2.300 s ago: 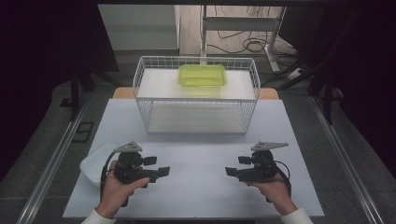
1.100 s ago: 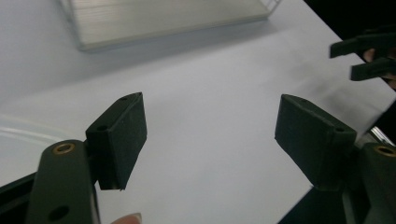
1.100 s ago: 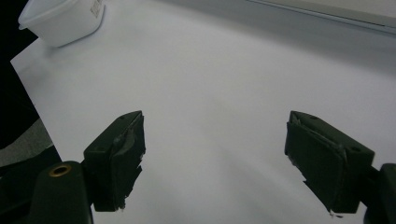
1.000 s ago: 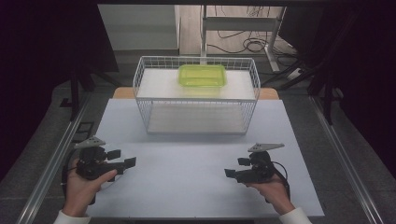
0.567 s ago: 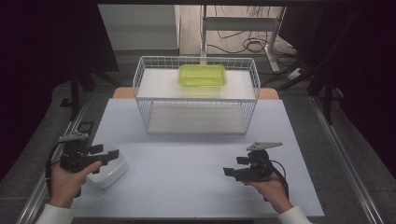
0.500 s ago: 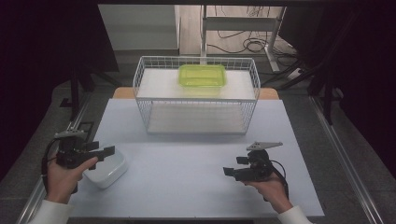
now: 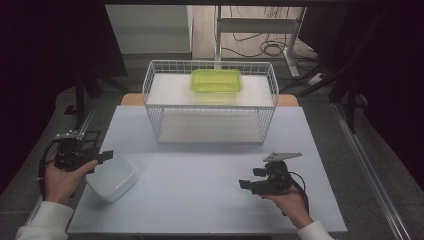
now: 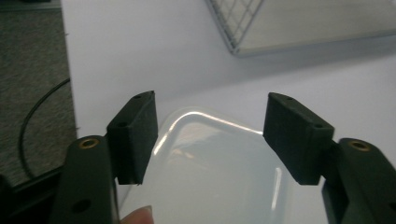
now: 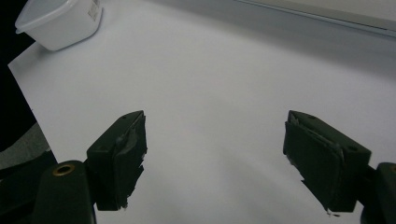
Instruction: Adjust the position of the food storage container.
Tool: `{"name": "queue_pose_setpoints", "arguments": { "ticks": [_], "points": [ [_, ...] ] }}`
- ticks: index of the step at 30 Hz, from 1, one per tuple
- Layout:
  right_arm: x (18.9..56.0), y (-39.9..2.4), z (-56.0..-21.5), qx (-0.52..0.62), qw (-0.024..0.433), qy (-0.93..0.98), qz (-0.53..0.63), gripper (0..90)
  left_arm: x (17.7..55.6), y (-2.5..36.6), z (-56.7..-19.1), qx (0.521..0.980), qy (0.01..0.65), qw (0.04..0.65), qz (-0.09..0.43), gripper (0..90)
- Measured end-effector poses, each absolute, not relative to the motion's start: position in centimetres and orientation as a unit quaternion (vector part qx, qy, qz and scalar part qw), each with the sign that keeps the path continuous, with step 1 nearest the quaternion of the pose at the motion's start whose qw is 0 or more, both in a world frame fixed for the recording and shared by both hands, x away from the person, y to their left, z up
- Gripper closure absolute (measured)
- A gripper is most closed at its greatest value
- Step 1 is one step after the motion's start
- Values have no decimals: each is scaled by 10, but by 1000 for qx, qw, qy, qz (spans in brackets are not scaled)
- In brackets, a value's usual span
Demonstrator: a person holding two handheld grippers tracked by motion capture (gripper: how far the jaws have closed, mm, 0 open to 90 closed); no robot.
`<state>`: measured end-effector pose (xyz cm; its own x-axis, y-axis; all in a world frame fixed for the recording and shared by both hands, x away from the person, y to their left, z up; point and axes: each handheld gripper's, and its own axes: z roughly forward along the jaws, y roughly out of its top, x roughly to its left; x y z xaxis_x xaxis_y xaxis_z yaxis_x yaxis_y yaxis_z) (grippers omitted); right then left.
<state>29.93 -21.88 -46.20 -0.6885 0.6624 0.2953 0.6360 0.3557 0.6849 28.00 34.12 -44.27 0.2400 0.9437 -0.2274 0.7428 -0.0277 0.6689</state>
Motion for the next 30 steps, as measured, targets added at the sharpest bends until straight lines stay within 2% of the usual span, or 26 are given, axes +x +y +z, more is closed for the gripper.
{"name": "queue_pose_setpoints", "arguments": {
  "ticks": [3, 7, 8, 11, 14, 16, 17, 20, 22, 30],
  "points": [
    [300, -218, -463, 394, 16, 825, 406, 212, 281, 346, -446, 703, 604, 348, 142, 427],
    [300, -217, -464, 393, 16, 826, 403, 212, 283, 355, -450, 696, 615, 341, 144, 537],
    [300, -217, -464, 393, 16, 826, 403, 212, 283, 357, -451, 694, 618, 341, 142, 537],
    [300, -217, -465, 394, 16, 827, 401, 212, 284, 367, -455, 688, 629, 334, 138, 638],
    [300, -217, -465, 393, 16, 828, 400, 212, 284, 372, -457, 686, 634, 331, 135, 684],
    [300, -217, -466, 394, 16, 828, 399, 212, 283, 377, -460, 685, 638, 325, 131, 758],
    [300, -217, -466, 394, 16, 828, 399, 212, 283, 379, -462, 684, 641, 322, 130, 758],
    [301, -217, -467, 394, 16, 829, 397, 212, 281, 384, -465, 681, 649, 316, 125, 863],
    [301, -217, -467, 393, 15, 830, 396, 212, 279, 387, -468, 681, 650, 313, 124, 894],
    [301, -216, -468, 393, 15, 831, 393, 213, 269, 402, -478, 671, 668, 299, 116, 900]
  ]
}}
